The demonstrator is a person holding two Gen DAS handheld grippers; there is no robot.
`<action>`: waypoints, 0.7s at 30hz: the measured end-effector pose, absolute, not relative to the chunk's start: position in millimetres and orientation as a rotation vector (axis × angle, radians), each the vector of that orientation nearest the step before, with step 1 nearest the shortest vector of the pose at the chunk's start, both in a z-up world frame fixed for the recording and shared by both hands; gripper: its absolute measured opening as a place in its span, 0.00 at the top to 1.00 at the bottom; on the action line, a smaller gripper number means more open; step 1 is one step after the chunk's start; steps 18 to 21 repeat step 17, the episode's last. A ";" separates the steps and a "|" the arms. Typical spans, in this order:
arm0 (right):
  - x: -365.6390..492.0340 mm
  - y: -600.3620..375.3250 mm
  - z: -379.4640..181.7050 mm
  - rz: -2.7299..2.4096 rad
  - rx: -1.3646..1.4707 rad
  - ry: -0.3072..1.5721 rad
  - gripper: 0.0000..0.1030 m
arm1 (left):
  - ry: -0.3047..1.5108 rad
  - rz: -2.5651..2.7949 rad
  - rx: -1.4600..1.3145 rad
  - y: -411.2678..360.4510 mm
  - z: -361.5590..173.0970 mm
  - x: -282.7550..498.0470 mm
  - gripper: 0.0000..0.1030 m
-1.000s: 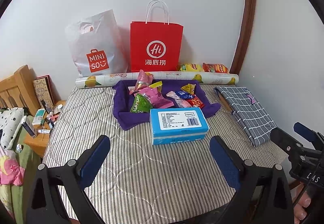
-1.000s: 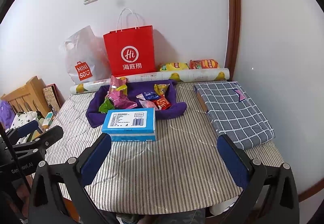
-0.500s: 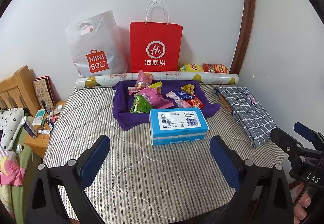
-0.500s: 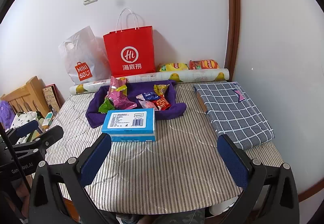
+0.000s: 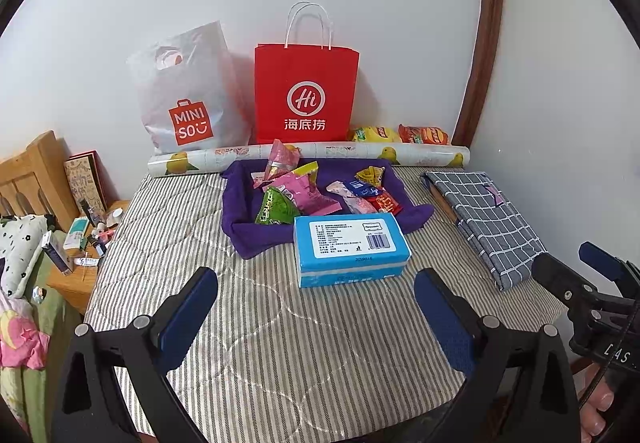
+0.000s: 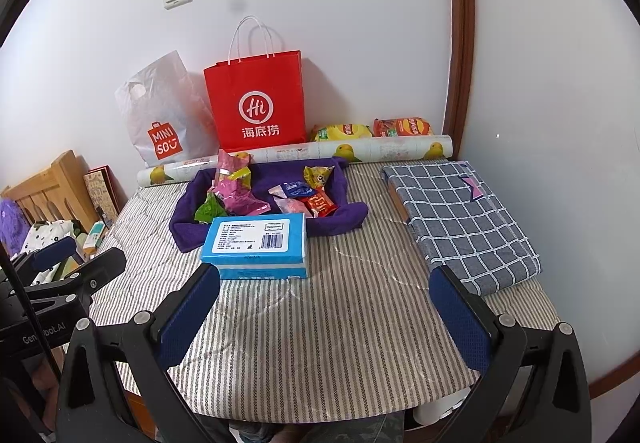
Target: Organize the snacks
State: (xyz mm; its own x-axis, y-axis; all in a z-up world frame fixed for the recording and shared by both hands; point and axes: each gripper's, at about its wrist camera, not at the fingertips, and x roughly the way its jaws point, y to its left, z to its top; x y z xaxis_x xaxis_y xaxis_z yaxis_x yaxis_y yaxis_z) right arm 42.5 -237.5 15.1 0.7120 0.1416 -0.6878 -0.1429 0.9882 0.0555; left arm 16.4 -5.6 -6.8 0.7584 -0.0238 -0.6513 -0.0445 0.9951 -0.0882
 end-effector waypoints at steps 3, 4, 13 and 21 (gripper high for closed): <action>42.5 -237.2 15.0 0.158 -0.003 0.762 0.00 | 0.710 0.011 -0.100 -5.8 -7.4 16.5 0.03; 42.5 -237.5 15.1 0.157 -0.004 0.762 0.00 | 0.710 0.010 -0.100 -5.8 -7.3 16.5 0.03; 41.7 -236.0 15.4 0.162 -0.003 0.762 0.00 | 0.707 0.013 -0.094 -4.9 -7.3 17.3 0.03; 40.7 -233.3 15.6 0.166 -0.011 0.758 0.00 | 0.707 0.009 -0.095 -4.6 -7.7 17.5 0.03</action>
